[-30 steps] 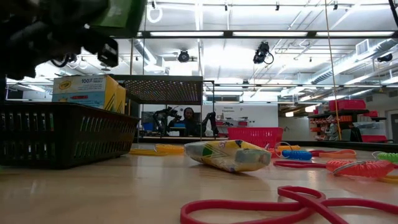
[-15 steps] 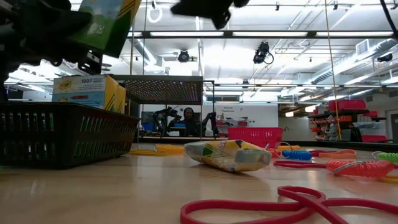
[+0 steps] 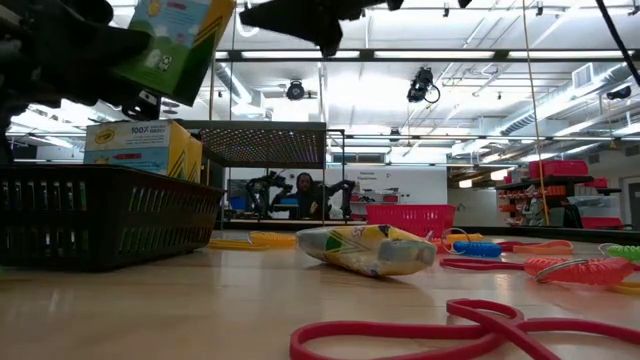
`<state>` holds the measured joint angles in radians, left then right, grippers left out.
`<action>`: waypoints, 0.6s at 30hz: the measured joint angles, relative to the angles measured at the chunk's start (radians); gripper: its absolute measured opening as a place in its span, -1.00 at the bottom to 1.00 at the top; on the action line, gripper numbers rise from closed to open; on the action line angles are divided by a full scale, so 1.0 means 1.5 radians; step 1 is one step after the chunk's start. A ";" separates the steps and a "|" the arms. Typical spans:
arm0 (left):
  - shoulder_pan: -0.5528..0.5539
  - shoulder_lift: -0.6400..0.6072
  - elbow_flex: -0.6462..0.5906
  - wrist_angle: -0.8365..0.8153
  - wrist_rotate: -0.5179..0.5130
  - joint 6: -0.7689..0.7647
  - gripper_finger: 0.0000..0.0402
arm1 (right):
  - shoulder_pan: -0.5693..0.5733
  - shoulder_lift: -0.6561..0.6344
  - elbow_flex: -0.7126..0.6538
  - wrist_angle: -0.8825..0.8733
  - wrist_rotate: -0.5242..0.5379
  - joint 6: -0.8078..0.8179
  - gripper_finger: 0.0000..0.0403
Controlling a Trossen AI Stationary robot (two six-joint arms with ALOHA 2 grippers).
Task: Pick & Place Office Desk Supplies
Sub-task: Put the top crayon box into the black basket
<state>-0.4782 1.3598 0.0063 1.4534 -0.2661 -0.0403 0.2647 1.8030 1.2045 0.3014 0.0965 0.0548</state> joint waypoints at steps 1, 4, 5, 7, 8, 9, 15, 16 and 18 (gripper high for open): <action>0.000 0.000 0.000 0.000 0.000 0.000 -0.46 | 0.000 0.008 0.000 0.016 -0.002 0.003 0.19; 0.000 0.000 0.000 -0.003 0.000 0.000 -0.46 | 0.000 0.022 0.000 0.037 -0.003 0.006 0.19; 0.000 0.000 0.001 -0.004 -0.001 0.000 -0.46 | 0.000 0.027 0.005 0.038 -0.003 0.006 0.19; 0.000 0.000 0.001 -0.006 -0.003 0.000 -0.46 | 0.000 0.035 0.015 0.040 -0.002 0.005 0.19; 0.000 0.000 0.001 -0.006 -0.004 0.000 -0.46 | 0.000 0.042 0.024 0.040 -0.002 0.003 0.19; 0.000 0.000 0.001 -0.008 -0.004 0.000 -0.46 | 0.000 0.050 0.035 0.042 0.000 -0.001 0.19; 0.000 0.000 0.001 -0.011 -0.006 0.003 -0.46 | -0.001 0.103 0.113 -0.016 0.014 -0.022 0.19; 0.000 0.000 0.001 -0.011 -0.006 0.003 -0.46 | -0.001 0.110 0.126 -0.031 0.017 -0.025 0.19; 0.000 0.000 0.002 -0.011 -0.006 0.003 -0.46 | -0.001 0.122 0.149 -0.063 0.028 -0.030 0.15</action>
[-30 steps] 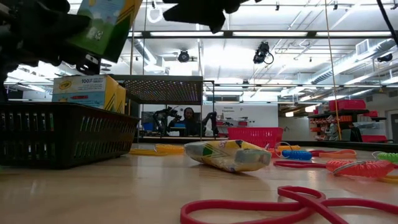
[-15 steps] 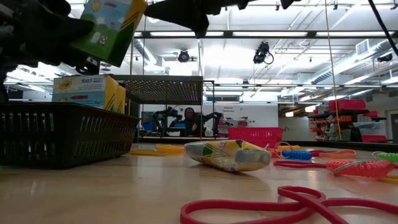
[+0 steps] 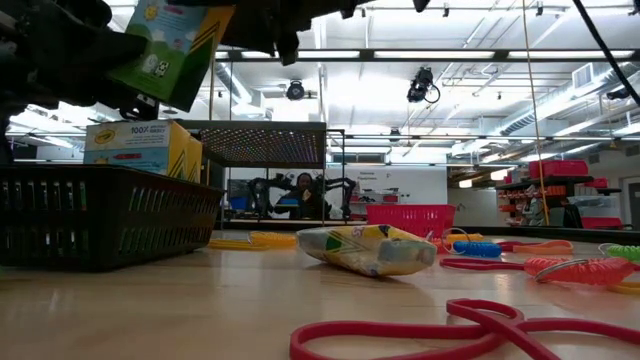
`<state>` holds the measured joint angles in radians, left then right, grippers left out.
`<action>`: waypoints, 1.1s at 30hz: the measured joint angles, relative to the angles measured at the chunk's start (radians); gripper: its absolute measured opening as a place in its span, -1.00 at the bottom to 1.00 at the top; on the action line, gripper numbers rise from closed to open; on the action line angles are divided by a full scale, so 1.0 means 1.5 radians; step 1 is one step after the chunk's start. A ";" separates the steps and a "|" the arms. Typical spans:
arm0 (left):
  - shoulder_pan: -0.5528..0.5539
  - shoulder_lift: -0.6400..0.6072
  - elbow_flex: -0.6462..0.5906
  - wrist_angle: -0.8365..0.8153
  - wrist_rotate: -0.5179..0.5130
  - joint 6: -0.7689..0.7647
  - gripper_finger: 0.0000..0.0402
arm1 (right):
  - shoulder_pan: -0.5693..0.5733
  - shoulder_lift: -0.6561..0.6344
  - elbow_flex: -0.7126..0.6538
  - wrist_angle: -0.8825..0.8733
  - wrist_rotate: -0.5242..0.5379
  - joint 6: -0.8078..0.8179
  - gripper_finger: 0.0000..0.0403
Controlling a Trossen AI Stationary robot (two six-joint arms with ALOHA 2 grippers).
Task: Pick & Place Office Desk Supplies
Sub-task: Put the top crayon box into the black basket
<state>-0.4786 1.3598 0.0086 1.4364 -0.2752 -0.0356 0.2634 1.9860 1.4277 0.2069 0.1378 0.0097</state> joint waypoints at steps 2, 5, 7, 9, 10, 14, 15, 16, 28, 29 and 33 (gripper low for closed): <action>0.000 0.000 0.000 0.000 -0.002 0.001 -0.46 | 0.000 0.005 0.016 -0.022 0.009 0.000 0.08; 0.000 0.000 0.000 0.003 -0.002 0.002 -0.46 | 0.002 0.005 0.028 -0.046 0.026 -0.001 -0.10; 0.000 0.000 0.000 0.001 0.001 0.009 -0.46 | 0.002 0.005 0.028 -0.047 0.031 0.003 -0.27; 0.000 0.000 0.000 0.001 0.001 0.009 -0.46 | 0.002 0.005 0.028 -0.049 0.034 0.004 -0.46; 0.000 0.000 0.000 0.000 0.000 0.011 -0.46 | 0.002 0.005 0.028 -0.049 0.037 0.006 -0.52; 0.000 0.000 0.000 -0.004 0.007 0.017 -0.46 | 0.002 0.005 0.028 -0.051 0.036 0.001 -0.52; 0.000 0.000 0.000 -0.007 0.011 0.018 -0.46 | 0.003 0.005 0.027 -0.051 0.036 0.001 -0.52; 0.001 0.000 0.000 -0.009 0.018 0.021 -0.46 | 0.004 0.005 0.027 -0.051 0.037 0.000 -0.52; 0.000 0.000 0.000 -0.015 0.144 0.013 0.68 | 0.019 0.005 0.027 -0.032 0.038 -0.029 -0.52; 0.000 0.000 0.000 -0.015 0.140 0.011 0.72 | 0.020 0.005 0.027 -0.033 0.038 -0.029 -0.52; 0.000 0.000 -0.001 -0.041 0.123 0.014 0.77 | 0.027 0.005 0.027 -0.036 -0.009 -0.006 -0.52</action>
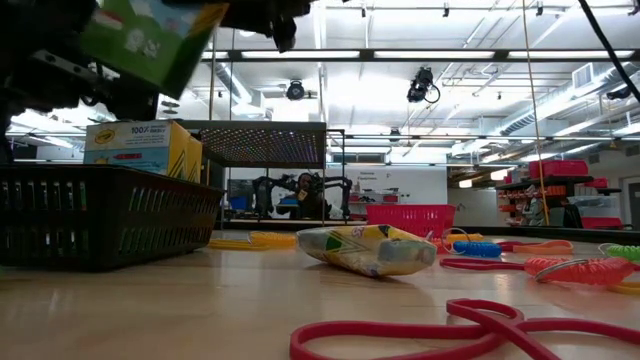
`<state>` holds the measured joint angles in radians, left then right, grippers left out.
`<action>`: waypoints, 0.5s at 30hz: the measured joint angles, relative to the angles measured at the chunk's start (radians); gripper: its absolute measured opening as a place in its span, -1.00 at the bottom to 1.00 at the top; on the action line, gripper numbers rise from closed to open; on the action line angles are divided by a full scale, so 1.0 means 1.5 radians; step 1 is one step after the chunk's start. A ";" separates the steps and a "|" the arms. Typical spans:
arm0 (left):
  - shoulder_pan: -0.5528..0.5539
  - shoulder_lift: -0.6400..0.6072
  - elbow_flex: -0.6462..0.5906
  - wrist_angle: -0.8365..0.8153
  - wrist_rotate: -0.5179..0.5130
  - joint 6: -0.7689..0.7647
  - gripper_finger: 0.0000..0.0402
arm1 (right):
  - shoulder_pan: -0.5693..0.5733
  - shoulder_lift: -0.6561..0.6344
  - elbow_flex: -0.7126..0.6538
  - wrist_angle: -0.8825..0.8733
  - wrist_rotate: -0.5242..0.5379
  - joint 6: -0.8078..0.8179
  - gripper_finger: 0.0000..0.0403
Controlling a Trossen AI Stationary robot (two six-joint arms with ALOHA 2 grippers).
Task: Pick & Place Office Desk Supplies
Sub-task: Put the top crayon box into the black basket
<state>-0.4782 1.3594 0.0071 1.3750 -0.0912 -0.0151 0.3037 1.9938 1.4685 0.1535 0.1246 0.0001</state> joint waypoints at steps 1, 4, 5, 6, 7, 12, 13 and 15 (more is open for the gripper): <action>0.000 0.000 0.000 -0.001 0.002 0.000 0.76 | 0.002 0.000 0.000 0.000 -0.009 0.007 -0.52; 0.000 0.000 0.000 -0.011 0.007 0.000 0.72 | 0.009 0.000 0.000 -0.011 -0.018 0.012 -0.52; 0.000 0.000 0.000 -0.010 0.012 -0.001 0.71 | 0.011 0.000 0.000 -0.012 -0.016 0.012 -0.52; 0.000 0.000 0.000 -0.007 0.018 -0.001 0.70 | 0.013 0.000 0.000 -0.012 -0.016 0.013 -0.52; 0.000 0.000 0.000 -0.005 0.026 -0.002 0.69 | 0.015 0.000 0.000 -0.015 -0.020 0.014 -0.52; 0.000 0.000 -0.001 0.037 0.068 -0.008 0.69 | 0.019 0.025 -0.002 -0.019 -0.018 0.025 -0.52; 0.000 0.000 -0.001 0.047 0.073 -0.008 0.69 | 0.018 0.036 -0.002 -0.008 -0.017 0.025 -0.52; 0.000 0.000 -0.001 0.055 0.073 -0.004 0.69 | 0.017 0.050 -0.003 0.001 -0.016 0.025 -0.52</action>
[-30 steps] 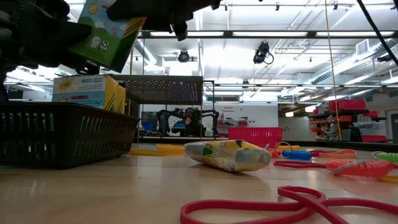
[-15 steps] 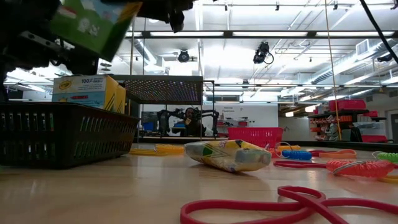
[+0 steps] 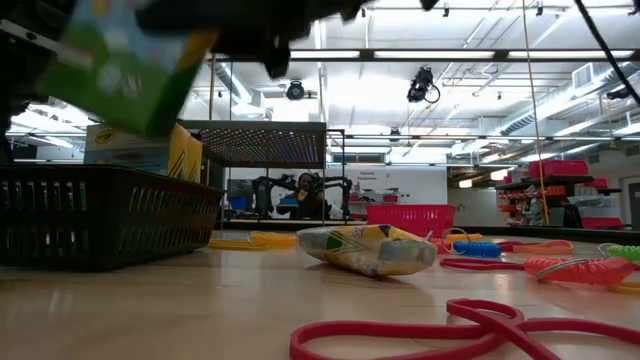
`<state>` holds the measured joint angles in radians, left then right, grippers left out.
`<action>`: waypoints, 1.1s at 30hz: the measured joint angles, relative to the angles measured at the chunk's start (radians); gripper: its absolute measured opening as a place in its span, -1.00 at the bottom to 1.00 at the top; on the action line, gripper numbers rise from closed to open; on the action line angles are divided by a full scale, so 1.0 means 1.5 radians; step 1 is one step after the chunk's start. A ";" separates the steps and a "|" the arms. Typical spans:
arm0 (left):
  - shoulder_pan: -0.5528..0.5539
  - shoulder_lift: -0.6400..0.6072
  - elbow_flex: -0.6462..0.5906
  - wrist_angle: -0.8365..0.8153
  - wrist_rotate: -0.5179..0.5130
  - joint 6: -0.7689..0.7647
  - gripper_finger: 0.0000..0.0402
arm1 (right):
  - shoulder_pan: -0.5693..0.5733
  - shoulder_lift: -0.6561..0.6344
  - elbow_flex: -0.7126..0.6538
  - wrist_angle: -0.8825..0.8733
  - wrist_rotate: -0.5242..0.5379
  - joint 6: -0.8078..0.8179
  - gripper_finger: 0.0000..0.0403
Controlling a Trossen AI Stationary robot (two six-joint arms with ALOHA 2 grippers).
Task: Pick & Place Office Desk Supplies
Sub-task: Put the top crayon box into the black basket
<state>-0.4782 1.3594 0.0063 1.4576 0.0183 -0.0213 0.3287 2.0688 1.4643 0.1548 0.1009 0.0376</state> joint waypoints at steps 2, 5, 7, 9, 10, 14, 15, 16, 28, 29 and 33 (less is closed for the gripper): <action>0.000 -0.001 0.000 0.006 -0.007 0.005 0.69 | -0.002 0.006 0.000 0.007 0.002 0.000 -0.52; 0.000 -0.001 0.000 0.004 -0.020 0.011 0.69 | -0.007 0.012 0.000 0.013 0.003 0.002 -0.52; 0.000 -0.001 0.000 0.003 -0.029 0.015 0.69 | -0.010 0.017 0.000 0.018 0.003 0.002 -0.52; 0.000 -0.001 -0.001 0.004 -0.030 0.019 0.69 | -0.015 0.018 0.000 0.018 -0.002 0.002 -0.52; 0.000 -0.001 -0.001 0.004 -0.031 0.020 0.69 | -0.018 0.018 0.000 0.019 -0.007 0.002 -0.52; 0.000 -0.001 -0.001 0.004 -0.047 0.030 0.69 | -0.029 0.027 0.000 0.031 -0.019 -0.006 -0.52; 0.000 -0.001 -0.001 0.005 -0.047 0.032 0.69 | -0.031 0.028 0.000 0.027 -0.027 -0.008 -0.52; 0.000 -0.001 -0.001 0.006 -0.047 0.032 0.69 | -0.034 0.034 0.000 0.036 -0.039 -0.011 -0.52; 0.000 -0.001 0.001 0.008 -0.047 0.042 0.69 | -0.043 0.050 0.002 0.023 -0.049 -0.012 -0.52; 0.000 -0.001 0.001 0.008 -0.047 0.042 0.69 | -0.043 0.050 0.002 0.022 -0.042 -0.011 -0.52; 0.000 -0.001 0.001 0.008 -0.047 0.042 0.69 | -0.043 0.050 0.002 0.019 -0.028 -0.012 -0.36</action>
<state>-0.4782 1.3582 0.0071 1.4702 -0.0525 0.0415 0.2646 2.1437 1.4678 0.1833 0.0596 0.0201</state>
